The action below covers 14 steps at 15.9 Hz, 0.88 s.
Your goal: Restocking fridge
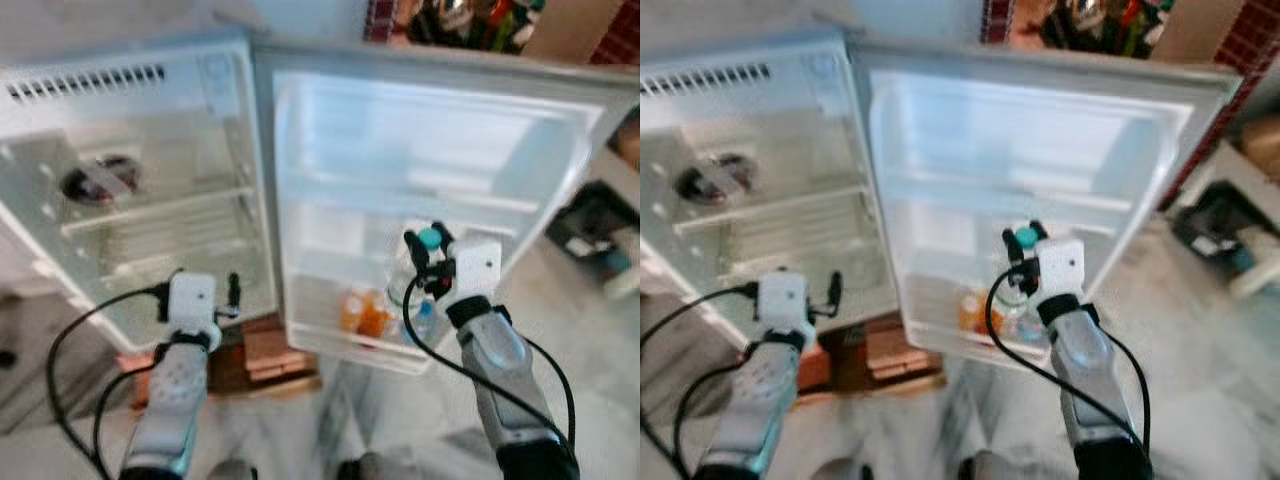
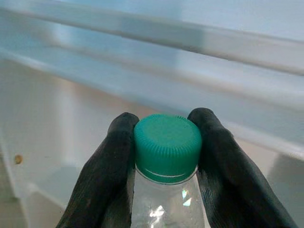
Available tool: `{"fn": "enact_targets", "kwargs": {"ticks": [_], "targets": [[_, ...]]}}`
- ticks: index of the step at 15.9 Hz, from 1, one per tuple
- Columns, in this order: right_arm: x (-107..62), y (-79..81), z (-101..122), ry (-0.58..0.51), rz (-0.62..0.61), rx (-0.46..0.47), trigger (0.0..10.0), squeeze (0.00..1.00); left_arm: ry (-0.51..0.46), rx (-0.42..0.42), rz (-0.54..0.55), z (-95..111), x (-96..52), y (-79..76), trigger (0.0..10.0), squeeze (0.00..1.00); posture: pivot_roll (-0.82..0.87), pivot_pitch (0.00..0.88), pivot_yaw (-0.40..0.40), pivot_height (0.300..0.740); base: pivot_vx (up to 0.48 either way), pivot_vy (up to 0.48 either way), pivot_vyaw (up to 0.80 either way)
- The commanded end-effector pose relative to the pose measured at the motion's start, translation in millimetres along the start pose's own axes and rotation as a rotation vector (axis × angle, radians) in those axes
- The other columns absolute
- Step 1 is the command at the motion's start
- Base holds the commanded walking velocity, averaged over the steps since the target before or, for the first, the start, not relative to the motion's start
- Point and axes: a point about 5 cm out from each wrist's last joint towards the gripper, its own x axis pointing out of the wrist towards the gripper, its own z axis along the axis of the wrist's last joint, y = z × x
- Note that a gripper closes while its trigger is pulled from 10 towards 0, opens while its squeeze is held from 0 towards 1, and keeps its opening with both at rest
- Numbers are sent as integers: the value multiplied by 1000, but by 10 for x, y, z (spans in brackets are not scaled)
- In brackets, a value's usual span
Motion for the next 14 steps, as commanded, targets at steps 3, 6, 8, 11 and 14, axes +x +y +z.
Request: {"fn": "enact_targets", "kwargs": {"ticks": [3, 6, 8, 11, 14], "targets": [[-36, -32, 46, -28, -40, 14, 10000, 0, -107, 39, -133, 62, -216, -48, 10000, 0, 88, 82, -47, 740, 0, 0, 0], [-156, -89, -3, -2, -110, 55, 10000, 0, -135, 94, -133, 84, -367, -33, 10000, 0, 97, 90, -58, 740, 0, 0, 0], [-171, -61, -4, 2, -104, 53, 10000, 0, -174, 148, -185, 153, -416, -61, 10000, 0, 98, 96, -61, 740, 0, 0, 0], [-167, -61, -4, 4, -98, 28, 10000, 0, -220, 257, -247, 252, -526, 33, 10000, 0, 103, 111, -64, 740, 0, 0, 0], [-143, -54, 7, 10, -108, 40, 10000, 0, -236, 310, -146, 330, -392, 93, 10000, 0, 97, 123, -83, 740, 0, 0, 0]]}}
